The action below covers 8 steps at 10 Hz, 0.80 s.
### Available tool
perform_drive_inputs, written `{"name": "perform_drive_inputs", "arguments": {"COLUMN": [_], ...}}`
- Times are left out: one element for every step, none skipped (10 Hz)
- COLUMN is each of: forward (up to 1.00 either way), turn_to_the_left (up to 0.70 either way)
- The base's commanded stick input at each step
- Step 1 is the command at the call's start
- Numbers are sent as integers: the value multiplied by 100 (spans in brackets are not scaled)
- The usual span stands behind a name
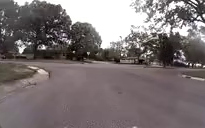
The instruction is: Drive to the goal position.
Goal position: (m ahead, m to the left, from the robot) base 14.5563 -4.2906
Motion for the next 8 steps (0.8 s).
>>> {"name": "perform_drive_inputs", "arguments": {"forward": [70, 70, 70, 70, 70, 70, 70, 70], "turn_to_the_left": [0, 0, 0, 0, 0, 0, 0, 0]}}
